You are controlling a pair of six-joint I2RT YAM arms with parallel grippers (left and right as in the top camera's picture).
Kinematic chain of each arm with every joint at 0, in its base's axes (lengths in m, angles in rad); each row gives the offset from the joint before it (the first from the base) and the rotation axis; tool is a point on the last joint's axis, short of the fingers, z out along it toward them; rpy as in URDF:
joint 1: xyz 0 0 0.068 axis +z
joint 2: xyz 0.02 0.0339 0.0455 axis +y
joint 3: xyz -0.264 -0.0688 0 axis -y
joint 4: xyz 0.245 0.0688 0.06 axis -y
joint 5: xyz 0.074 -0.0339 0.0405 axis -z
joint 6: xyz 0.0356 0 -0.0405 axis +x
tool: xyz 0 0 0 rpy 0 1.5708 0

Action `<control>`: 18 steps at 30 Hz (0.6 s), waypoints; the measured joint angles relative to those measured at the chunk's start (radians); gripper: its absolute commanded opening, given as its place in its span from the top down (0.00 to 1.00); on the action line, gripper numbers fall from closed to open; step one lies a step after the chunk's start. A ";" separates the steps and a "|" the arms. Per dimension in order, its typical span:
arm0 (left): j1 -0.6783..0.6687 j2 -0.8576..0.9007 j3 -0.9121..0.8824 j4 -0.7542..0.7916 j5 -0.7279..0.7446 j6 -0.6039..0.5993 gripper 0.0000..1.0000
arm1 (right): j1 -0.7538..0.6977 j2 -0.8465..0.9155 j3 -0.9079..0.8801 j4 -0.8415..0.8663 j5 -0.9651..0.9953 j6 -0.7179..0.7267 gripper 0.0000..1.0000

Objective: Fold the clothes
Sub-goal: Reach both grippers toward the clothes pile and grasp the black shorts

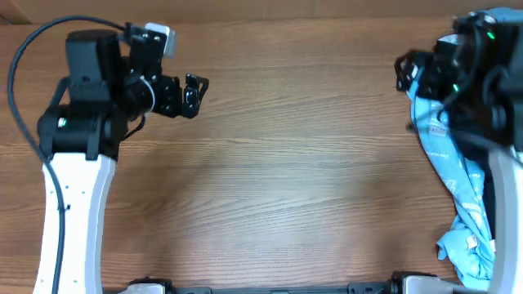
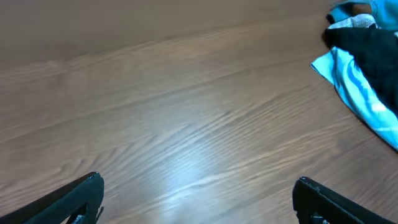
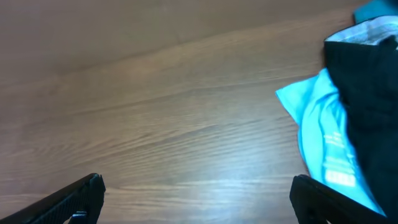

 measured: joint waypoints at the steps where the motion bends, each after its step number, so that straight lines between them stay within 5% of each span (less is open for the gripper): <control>1: -0.001 0.024 0.004 0.007 0.000 0.000 0.00 | 0.000 0.039 0.004 0.012 0.000 -0.002 0.00; 6: -0.002 0.135 0.006 0.018 0.024 0.000 0.00 | -0.097 0.154 0.005 0.087 0.089 0.066 0.00; 18: -0.004 0.310 0.008 0.045 0.037 0.004 0.00 | -0.783 0.262 0.020 0.173 0.157 0.129 0.01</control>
